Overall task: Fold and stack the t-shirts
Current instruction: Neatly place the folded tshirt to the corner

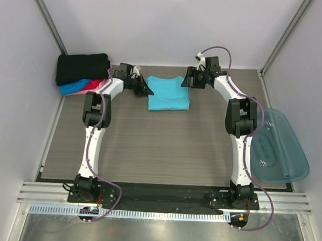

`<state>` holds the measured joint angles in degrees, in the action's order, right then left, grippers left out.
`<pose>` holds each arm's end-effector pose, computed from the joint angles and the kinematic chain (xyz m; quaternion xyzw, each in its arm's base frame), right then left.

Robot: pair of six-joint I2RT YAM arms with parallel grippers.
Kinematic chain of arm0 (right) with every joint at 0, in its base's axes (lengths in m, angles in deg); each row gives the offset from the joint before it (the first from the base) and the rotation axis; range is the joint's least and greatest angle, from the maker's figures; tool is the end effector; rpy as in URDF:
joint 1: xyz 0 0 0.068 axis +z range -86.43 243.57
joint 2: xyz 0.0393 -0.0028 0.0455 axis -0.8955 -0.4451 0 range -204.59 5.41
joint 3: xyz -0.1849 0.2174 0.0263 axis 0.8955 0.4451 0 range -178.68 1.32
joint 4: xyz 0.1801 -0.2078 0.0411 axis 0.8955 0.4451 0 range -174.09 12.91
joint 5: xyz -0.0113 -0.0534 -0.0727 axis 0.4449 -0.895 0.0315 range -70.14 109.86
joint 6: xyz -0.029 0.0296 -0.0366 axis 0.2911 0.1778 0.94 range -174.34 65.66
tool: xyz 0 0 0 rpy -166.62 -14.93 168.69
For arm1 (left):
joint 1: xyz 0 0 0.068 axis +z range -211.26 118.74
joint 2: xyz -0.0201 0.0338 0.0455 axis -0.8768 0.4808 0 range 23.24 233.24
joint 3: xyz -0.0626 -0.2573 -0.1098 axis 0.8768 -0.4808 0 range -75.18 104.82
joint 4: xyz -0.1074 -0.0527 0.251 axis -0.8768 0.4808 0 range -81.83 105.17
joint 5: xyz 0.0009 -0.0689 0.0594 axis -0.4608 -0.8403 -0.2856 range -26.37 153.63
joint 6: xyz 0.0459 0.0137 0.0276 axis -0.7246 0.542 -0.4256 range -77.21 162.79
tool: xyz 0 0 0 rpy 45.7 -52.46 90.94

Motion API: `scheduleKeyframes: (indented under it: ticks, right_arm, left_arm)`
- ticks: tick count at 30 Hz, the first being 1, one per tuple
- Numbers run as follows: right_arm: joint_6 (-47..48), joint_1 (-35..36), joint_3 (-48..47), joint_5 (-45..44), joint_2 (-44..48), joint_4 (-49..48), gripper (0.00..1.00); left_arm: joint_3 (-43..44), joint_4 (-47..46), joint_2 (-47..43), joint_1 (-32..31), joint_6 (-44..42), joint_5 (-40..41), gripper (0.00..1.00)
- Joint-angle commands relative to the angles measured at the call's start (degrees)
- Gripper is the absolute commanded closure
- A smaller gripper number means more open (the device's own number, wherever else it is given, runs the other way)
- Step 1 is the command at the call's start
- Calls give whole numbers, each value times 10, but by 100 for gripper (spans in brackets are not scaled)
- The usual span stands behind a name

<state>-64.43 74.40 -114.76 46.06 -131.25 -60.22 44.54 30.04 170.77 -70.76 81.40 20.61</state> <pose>0.5530 0.1227 0.1927 -0.0935 0.8975 0.2739 0.3327 0.5686 -0.1211 0.1160 -0.0971 0.8770 -0.4451 0.1526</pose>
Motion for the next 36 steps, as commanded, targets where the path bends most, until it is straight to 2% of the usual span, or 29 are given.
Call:
scheduleKeyframes:
  ticks: [1,8,15,20,24,27,32,34,36]
  right_arm:
    - [4,-17,-23,-19,-4,15,28]
    - [-5,-21,-20,-12,-30,13,31]
    - [-33,-24,-14,58,-48,-2,32]
    - [-47,-23,0,73,-56,-6,38]
    - [-52,-21,15,83,-60,-7,48]
    - [-54,-19,20,96,-65,-10,66]
    - [-64,-8,-9,111,-83,-25,78]
    - [-69,-1,-27,112,-90,-37,94]
    - [-77,2,-35,114,-91,-46,99]
  left_arm:
    - [14,12,18,-4,-23,42,100]
    - [17,21,13,-6,-44,43,100]
    - [34,39,9,-6,-70,56,100]
    - [41,48,7,-6,-80,62,100]
    - [42,52,6,-6,-88,66,100]
    - [44,58,4,-5,-94,67,100]
    - [51,75,-4,0,-120,74,100]
    - [59,86,-8,4,-133,85,100]
    - [71,103,-17,10,-158,95,100]
